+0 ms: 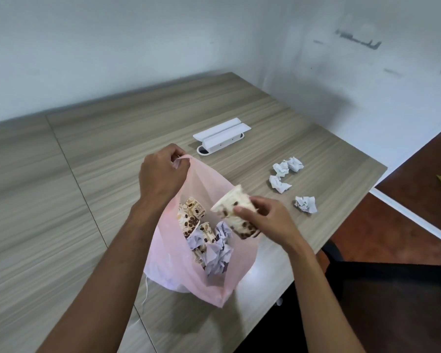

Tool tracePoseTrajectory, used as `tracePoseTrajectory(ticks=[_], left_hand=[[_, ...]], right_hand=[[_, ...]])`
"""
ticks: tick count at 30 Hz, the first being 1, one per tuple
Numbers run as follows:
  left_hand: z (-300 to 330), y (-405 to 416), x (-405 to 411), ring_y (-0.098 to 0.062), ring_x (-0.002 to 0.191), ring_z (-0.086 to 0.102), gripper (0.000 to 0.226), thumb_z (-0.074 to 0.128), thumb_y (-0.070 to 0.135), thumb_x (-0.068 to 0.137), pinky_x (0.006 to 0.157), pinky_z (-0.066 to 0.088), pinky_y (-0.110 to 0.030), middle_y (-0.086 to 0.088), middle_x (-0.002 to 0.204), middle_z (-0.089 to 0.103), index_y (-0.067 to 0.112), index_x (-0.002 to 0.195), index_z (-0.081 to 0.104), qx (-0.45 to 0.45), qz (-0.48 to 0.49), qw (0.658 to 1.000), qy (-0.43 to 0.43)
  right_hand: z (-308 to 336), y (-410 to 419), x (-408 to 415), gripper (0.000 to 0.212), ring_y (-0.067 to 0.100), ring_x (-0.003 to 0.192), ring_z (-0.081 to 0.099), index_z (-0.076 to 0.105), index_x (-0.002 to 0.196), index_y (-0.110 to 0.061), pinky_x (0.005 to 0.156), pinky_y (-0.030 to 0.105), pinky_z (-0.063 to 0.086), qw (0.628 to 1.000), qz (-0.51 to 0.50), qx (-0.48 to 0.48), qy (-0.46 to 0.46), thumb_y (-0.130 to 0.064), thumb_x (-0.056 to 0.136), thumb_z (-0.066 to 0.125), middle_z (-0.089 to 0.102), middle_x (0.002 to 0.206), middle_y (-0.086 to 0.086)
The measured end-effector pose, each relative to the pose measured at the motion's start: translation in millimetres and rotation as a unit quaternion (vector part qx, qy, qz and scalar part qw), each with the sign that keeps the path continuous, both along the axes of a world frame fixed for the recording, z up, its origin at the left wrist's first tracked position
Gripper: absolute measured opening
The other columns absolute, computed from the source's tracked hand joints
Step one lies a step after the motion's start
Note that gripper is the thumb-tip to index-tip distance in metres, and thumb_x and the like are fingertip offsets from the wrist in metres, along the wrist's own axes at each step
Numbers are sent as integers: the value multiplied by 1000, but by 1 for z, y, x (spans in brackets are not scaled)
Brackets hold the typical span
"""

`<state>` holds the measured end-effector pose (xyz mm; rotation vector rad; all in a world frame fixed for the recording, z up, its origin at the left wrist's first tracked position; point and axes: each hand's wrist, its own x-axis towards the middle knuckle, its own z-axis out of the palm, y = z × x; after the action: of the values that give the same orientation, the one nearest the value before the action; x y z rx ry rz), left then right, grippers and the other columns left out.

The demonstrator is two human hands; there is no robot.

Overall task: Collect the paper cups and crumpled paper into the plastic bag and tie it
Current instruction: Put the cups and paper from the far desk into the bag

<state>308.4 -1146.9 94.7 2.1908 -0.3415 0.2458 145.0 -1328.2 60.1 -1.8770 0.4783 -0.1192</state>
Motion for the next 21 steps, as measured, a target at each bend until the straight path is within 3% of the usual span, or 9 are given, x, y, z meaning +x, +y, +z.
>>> tracePoseTrajectory(ticks=[2, 5, 8, 10, 13, 14, 15, 17, 21], left_hand=[[3, -4, -3, -25, 79, 63, 14, 63, 19, 82, 70, 49, -34, 5, 79, 67, 24, 91, 72, 2, -9, 1000, 1], [6, -7, -7, -26, 79, 63, 16, 62, 16, 81, 70, 49, -34, 6, 78, 67, 25, 90, 72, 1, -17, 1000, 0], [7, -8, -7, -27, 77, 62, 16, 62, 16, 81, 69, 48, -34, 6, 77, 65, 25, 89, 71, 3, -17, 1000, -3], [6, -9, -5, -28, 76, 62, 15, 62, 15, 81, 67, 47, -33, 6, 77, 65, 24, 89, 71, 0, -19, 1000, -7], [3, -11, -6, -26, 77, 62, 13, 63, 17, 82, 67, 44, -31, 8, 78, 64, 24, 89, 71, -9, -20, 1000, -8], [3, -13, -6, -26, 78, 62, 13, 62, 17, 82, 67, 44, -31, 8, 79, 65, 23, 90, 71, -12, -21, 1000, -7], [3, -14, -6, -26, 79, 63, 13, 62, 18, 82, 68, 44, -31, 8, 80, 65, 23, 91, 71, -14, -22, 1000, -6], [6, -16, -4, -26, 82, 64, 13, 63, 19, 83, 69, 44, -31, 7, 82, 66, 23, 92, 71, -13, -26, 1000, -5], [17, -8, 6, -28, 86, 66, 13, 65, 24, 83, 77, 51, -36, 1, 88, 71, 22, 94, 71, -36, 9, 999, -33]], right_hand=[[-9, 14, 9, 43, 1, 71, 69, 70, 113, -25, 65, 30, 59, 998, 6, -39, 50, -52, 79, 72, 75, 93, -7], [-20, 18, 10, 57, -5, 99, 65, 58, 133, -28, 91, 31, 55, 997, 42, -40, 51, -57, 84, 63, 63, 126, -18], [-24, 11, -1, 30, -6, 85, 65, 69, 115, -27, 75, 24, 52, 990, -93, -94, -42, -37, 87, 69, 68, 108, -19], [-38, 3, -11, 37, 3, 84, 63, 64, 111, -28, 73, 28, 52, 961, -219, -166, -41, -40, 78, 75, 64, 102, -16], [-69, -5, -22, 83, 22, 109, 60, 44, 132, -21, 88, 36, 52, 953, -206, -137, 175, -52, 65, 81, 57, 124, 1], [-76, -5, -25, 77, 26, 106, 62, 47, 130, -14, 86, 37, 54, 951, -157, -93, 248, -45, 68, 81, 59, 124, 9], [-79, -4, -29, 55, 27, 95, 66, 56, 118, -8, 80, 39, 58, 948, -114, -53, 293, -34, 74, 78, 64, 114, 13], [-77, -7, -34, 10, 27, 73, 68, 63, 82, -8, 68, 44, 61, 957, -117, -39, 263, -17, 82, 65, 67, 83, 11], [-44, -31, -25, 25, 19, 62, 58, 56, 64, -21, 52, 23, 43, 956, -273, -98, 44, -20, 89, 61, 58, 63, -4]])
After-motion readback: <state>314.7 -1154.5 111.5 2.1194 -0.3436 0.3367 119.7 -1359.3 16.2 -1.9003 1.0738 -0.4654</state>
